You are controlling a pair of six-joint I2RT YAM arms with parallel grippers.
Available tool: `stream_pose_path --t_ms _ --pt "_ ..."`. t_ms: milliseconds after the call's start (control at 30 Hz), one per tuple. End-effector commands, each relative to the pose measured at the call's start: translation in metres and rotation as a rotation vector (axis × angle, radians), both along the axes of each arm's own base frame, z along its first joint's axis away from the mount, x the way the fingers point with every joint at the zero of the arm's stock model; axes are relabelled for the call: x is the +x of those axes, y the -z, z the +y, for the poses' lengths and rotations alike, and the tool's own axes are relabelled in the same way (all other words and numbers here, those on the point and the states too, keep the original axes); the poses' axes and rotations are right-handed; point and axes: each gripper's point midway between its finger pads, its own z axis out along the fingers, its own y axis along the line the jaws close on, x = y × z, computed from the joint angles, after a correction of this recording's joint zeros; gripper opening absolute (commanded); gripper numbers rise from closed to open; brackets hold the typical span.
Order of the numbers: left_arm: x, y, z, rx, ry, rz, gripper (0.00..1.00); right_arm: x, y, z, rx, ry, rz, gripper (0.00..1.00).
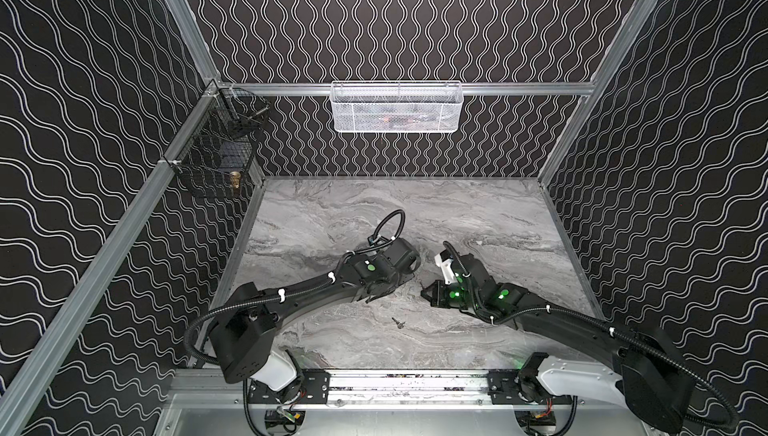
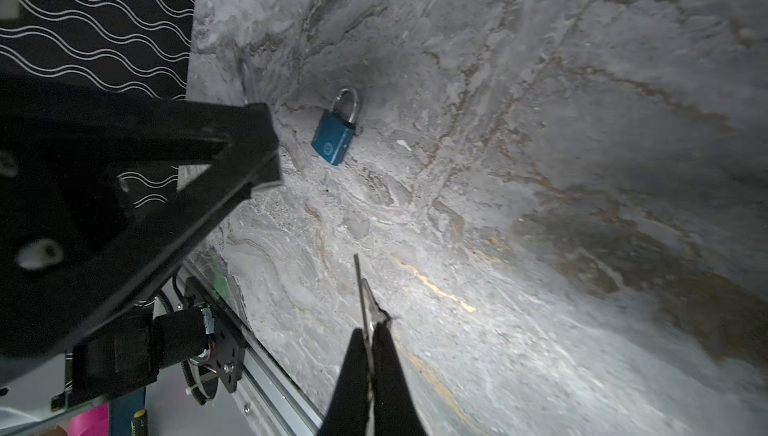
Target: Unlock with the key
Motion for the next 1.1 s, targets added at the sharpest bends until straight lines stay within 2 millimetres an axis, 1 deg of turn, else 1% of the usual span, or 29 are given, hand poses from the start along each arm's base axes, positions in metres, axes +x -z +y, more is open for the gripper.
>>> stream_pose_path --t_ms 0,100,267,433,567,700,800,1067 --pt "0.008 -0.016 0.003 -0.09 -0.1 -0.041 0.08 0.015 -0.019 0.014 0.083 0.082 -0.098 0.0" --pt "0.006 -0.02 0.009 -0.105 -0.126 -0.048 0.08 0.014 -0.023 0.022 0.121 0.09 -0.126 0.0" --pt "0.004 -0.028 0.017 -0.134 -0.16 -0.07 0.08 0.013 -0.031 0.042 0.171 0.054 -0.178 0.0" --pt "0.003 -0.031 0.021 -0.122 -0.164 -0.074 0.07 0.016 -0.035 0.056 0.19 0.027 -0.2 0.0" --pt "0.003 -0.028 0.024 -0.107 -0.167 -0.068 0.07 0.015 -0.038 0.065 0.213 -0.006 -0.215 0.0" --pt "0.003 -0.027 0.022 -0.11 -0.161 -0.07 0.06 0.015 -0.032 0.068 0.196 -0.014 -0.197 0.0" --pt "0.002 -0.026 0.023 -0.101 -0.157 -0.069 0.06 0.015 -0.027 0.067 0.187 -0.005 -0.185 0.0" --pt "0.001 -0.026 0.026 -0.086 -0.151 -0.07 0.03 0.018 -0.034 0.067 0.188 -0.003 -0.21 0.0"
